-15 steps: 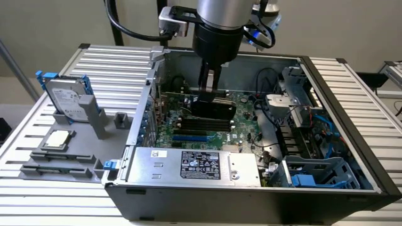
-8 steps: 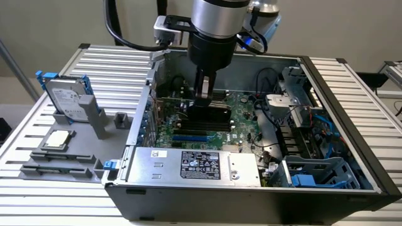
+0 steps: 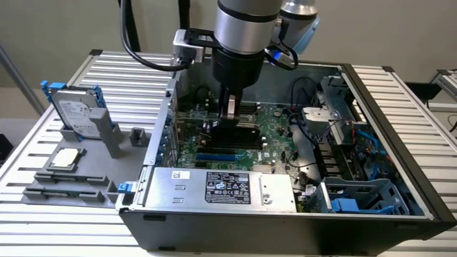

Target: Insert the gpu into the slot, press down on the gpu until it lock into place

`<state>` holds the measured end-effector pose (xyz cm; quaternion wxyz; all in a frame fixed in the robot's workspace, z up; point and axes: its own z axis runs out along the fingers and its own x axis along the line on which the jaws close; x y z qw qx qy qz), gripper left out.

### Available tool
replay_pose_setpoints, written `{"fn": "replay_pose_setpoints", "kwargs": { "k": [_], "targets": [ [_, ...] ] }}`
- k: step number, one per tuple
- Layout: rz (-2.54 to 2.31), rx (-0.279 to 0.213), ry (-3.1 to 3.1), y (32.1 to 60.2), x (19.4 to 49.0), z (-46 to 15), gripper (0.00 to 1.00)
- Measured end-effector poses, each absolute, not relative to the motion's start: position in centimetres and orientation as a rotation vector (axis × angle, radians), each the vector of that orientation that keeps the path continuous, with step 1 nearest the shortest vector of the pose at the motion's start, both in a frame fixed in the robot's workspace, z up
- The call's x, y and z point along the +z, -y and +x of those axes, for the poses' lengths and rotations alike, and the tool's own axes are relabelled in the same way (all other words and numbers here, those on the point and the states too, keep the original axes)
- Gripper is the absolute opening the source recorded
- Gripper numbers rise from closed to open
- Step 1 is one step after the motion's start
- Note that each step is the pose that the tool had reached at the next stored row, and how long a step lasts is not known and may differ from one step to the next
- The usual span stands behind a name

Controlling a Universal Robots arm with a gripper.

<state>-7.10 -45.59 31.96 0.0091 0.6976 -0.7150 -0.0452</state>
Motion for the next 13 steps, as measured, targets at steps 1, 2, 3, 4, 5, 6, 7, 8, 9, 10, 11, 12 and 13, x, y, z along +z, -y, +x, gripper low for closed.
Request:
{"fn": "replay_pose_setpoints", "kwargs": {
  "k": [1,2,3,4,5,6,7,8,9,10,11,12,13],
  "targets": [
    [2.179,-0.141,2.233,45.6,31.8,-7.1,0.26],
    [2.179,-0.141,2.234,45.6,31.6,-7.1,0.26],
    [2.179,-0.141,2.234,45.6,31.4,-7.2,0.26],
    [2.179,-0.140,2.234,45.6,31.2,-7.3,0.26],
    [2.180,-0.140,2.234,45.6,31.0,-7.4,0.26],
    [2.180,-0.139,2.235,45.6,30.9,-7.4,0.26],
    [2.179,-0.139,2.235,45.6,30.7,-7.5,0.26],
    [2.178,-0.139,2.236,45.6,30.5,-7.5,0.26],
    [2.177,-0.139,2.237,45.6,30.3,-7.5,0.26],
    [2.175,-0.139,2.240,45.6,30.2,-7.5,0.26],
    [2.170,-0.139,2.245,45.6,30.1,-7.5,0.26],
    [2.163,-0.139,2.251,45.6,30.0,-7.5,0.26],
    [2.158,-0.140,2.257,45.6,29.9,-7.5,0.26]
  ]
}}
